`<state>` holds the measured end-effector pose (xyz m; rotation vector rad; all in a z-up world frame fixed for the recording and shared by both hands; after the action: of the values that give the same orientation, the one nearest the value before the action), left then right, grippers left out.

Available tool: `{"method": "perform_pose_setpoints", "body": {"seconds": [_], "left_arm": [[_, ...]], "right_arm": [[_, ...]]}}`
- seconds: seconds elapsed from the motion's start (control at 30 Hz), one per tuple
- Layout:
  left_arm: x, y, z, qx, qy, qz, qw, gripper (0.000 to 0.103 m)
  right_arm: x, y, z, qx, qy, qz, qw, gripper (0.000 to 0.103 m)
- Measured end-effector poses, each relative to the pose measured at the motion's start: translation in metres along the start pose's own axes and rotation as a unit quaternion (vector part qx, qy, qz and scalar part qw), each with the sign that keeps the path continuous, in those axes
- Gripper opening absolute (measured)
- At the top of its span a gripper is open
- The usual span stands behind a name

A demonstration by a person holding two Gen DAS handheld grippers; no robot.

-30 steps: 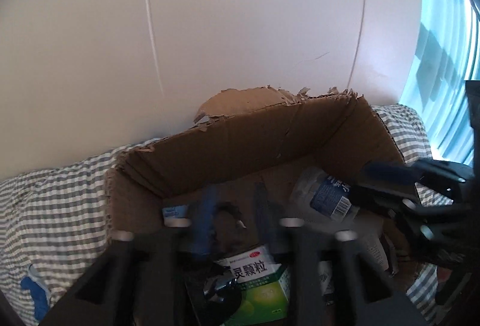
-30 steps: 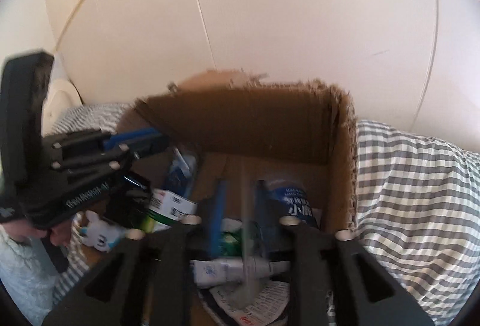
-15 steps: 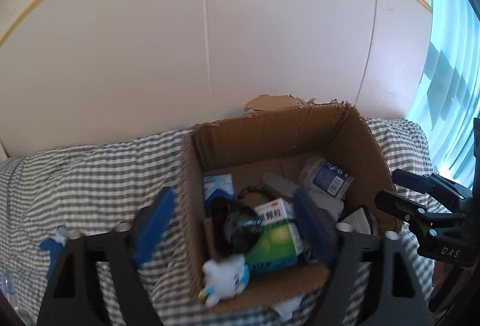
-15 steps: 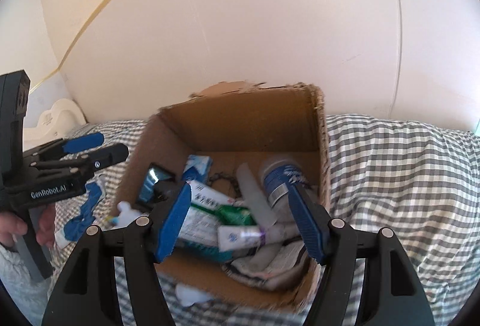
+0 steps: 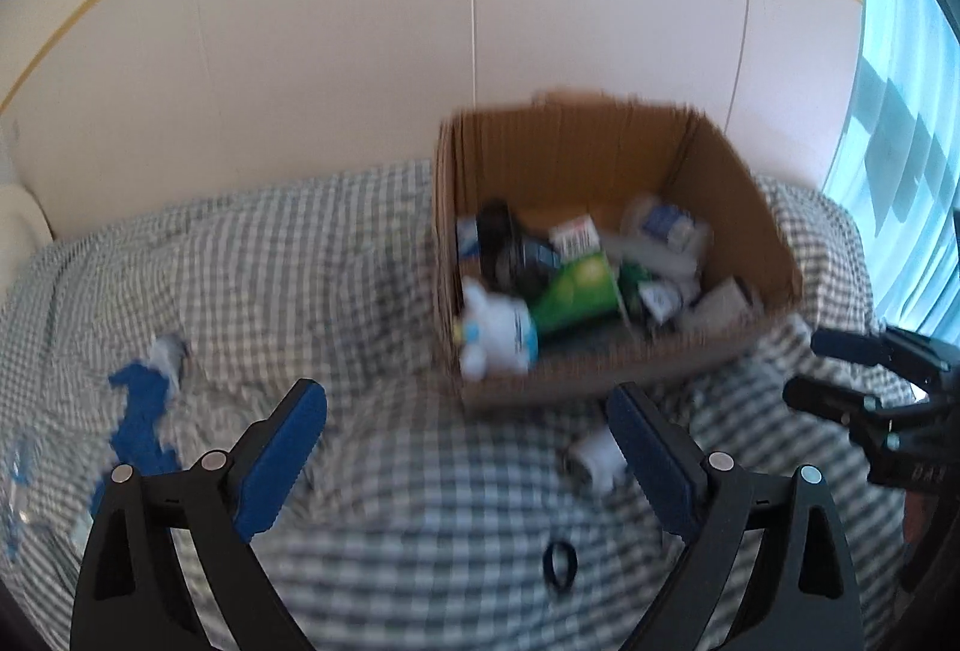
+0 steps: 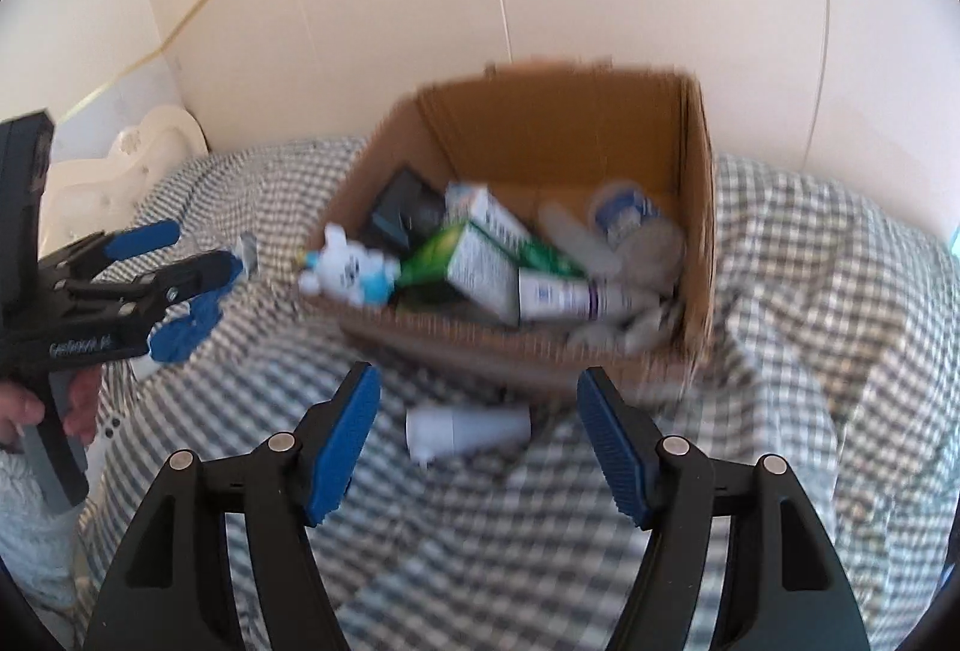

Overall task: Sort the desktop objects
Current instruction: 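Move both grippers back toward the hair tie and white nozzle, then grasp the black hair tie with the left gripper while the right gripper grasps the white nozzle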

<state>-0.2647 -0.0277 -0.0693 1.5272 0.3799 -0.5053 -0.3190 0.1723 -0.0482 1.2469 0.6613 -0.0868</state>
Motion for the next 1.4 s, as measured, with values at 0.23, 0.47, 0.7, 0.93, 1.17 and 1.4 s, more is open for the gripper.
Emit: {"method": "perform_pose_setpoints", "body": {"seconds": [0.23,0.47,0.7,0.93,1.17,1.4], "left_arm": [[0.071,-0.049,-0.033,-0.001,-0.035,0.064,0.9973,0.097],[0.096,-0.079,-0.054,-0.042,-0.087,0.073,0.9927,0.097],[0.103,-0.085,-0.075,-0.04,-0.138,0.076,0.9866,0.067],[0.109,-0.11,-0.078,-0.049,-0.141,0.136,0.9794,0.024],[0.1,-0.09,-0.062,0.016,-0.092,0.127,0.9875,0.006],[0.077,-0.064,-0.045,0.051,-0.061,0.091,0.9927,0.006]], "right_arm": [[0.025,-0.026,0.004,0.002,-0.009,0.015,1.0,0.068],[0.049,-0.058,-0.024,-0.008,-0.081,0.056,0.995,0.068],[0.048,-0.06,-0.017,0.002,-0.066,0.064,0.996,0.068],[0.048,-0.06,-0.017,-0.013,-0.074,0.067,0.995,0.068],[0.05,-0.064,-0.015,-0.013,-0.072,0.075,0.995,0.068],[0.05,-0.075,-0.008,0.005,-0.054,0.096,0.994,0.069]]}}
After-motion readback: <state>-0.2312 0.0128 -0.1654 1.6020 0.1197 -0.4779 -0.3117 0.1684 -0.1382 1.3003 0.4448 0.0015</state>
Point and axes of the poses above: each gripper's, at about its wrist camera, not at the fingertips, and y roughly against the way its jaws point, z to its left, x to its underside, the point moved 6 cm from there along -y, roughly the way its jaws point, and after that the axes turned 14 degrees about z, right-handed, at the moved point
